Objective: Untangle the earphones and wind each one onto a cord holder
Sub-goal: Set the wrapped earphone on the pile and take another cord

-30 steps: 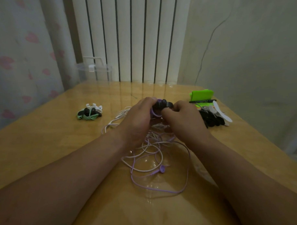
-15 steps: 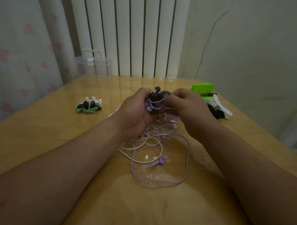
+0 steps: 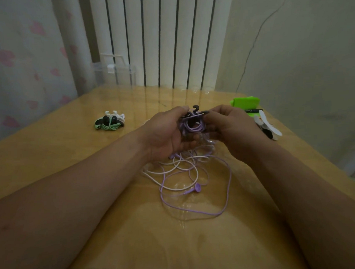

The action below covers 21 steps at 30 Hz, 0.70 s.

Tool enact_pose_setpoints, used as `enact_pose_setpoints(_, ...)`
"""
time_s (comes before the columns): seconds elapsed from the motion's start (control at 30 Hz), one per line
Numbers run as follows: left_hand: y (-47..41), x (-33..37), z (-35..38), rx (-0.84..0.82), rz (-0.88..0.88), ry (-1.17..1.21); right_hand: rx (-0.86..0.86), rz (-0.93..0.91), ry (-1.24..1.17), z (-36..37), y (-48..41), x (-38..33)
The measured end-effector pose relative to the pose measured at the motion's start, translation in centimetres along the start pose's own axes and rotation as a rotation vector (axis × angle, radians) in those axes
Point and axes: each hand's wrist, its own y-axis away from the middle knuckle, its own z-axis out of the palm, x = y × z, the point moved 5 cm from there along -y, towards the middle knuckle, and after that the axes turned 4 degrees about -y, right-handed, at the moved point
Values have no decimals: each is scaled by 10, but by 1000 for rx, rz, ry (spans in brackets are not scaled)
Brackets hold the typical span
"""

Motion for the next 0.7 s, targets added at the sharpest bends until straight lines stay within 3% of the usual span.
enact_pose_setpoints(0.4,1,4,1,-22,50,148,80,-122,242,-6,0,-4)
enact_pose_setpoints(0.7,-3,7,-6,16,84,91,141,-216,435,-5,2,-7)
